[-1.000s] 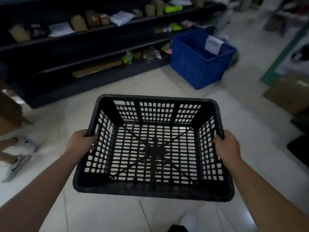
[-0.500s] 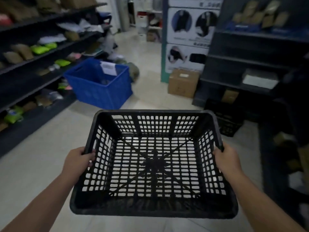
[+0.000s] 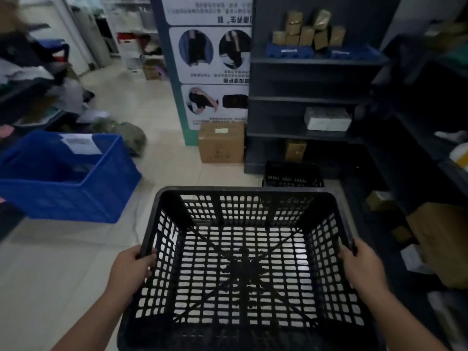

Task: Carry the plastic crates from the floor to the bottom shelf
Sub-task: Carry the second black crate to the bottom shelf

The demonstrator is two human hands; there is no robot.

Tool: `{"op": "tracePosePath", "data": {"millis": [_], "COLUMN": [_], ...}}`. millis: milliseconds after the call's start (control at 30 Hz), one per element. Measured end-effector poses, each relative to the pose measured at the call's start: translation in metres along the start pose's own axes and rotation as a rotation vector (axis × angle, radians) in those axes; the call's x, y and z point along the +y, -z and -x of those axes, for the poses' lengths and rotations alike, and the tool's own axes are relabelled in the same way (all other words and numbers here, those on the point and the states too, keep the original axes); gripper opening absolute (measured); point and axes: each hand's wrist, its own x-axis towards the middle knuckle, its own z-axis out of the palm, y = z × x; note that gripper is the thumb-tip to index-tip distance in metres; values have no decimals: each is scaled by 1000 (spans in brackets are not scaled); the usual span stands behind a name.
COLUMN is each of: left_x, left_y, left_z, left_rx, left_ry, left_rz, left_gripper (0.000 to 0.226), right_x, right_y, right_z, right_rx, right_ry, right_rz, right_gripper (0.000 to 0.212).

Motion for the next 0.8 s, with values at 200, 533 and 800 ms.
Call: {"op": "tracePosePath", "data": {"millis": [200, 533, 800], "left_x": [40, 126, 198], "left_y": [-17, -76, -181], "left_z": [-86, -203, -317], "left_rx": [-75, -127, -162], "left_ry": [-26, -103, -75], "left_rz": [-52, -82, -142], "left_gripper": [18, 18, 17], "right_x": [-30, -72, -81], "right_y": [-20, -50, -80], "right_z": [-38, -148, -299], "right_rx": [76, 142, 115], "right_ry": [-71, -157, -260], "right_rz": [8, -13, -48], "right_gripper": [25, 15, 18]}}
